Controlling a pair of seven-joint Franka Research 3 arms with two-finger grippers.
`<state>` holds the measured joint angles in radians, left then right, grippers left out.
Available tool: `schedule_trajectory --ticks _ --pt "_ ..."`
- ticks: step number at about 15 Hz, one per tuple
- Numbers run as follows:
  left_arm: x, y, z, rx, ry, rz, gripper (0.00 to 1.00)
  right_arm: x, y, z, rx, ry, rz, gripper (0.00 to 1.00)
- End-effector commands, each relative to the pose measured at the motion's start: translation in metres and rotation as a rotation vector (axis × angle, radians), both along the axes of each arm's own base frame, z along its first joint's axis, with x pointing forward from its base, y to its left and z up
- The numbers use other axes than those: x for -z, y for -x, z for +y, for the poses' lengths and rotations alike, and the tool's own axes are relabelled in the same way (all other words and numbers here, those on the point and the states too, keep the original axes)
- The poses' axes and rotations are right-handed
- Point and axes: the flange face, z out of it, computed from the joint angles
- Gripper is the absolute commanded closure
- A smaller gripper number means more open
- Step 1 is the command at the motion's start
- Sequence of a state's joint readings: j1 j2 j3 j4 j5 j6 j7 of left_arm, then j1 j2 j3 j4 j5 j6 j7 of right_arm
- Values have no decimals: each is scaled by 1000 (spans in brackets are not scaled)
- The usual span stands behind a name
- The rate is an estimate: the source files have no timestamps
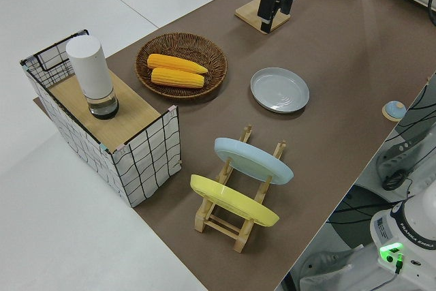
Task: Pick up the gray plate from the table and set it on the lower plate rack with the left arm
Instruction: 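Move the left gripper toward the near edge of the gray plate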
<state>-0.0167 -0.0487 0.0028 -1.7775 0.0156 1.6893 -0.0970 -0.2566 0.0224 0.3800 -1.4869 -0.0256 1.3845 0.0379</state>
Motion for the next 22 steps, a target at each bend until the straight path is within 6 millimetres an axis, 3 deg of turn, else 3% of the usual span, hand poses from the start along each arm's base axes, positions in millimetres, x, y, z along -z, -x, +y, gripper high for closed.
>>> schedule_trajectory --ticks 1,11,22 --pt "33 12 -5 -4 -4 -24 2 -5 2 -2 16 9 1 17" --pt "134 36 -19 -15 -5 -53 5 -5 2 -2 16 9 1 17" --pt "221 29 -14 -24 -8 102 5 -5 2 -2 16 9 1 17"
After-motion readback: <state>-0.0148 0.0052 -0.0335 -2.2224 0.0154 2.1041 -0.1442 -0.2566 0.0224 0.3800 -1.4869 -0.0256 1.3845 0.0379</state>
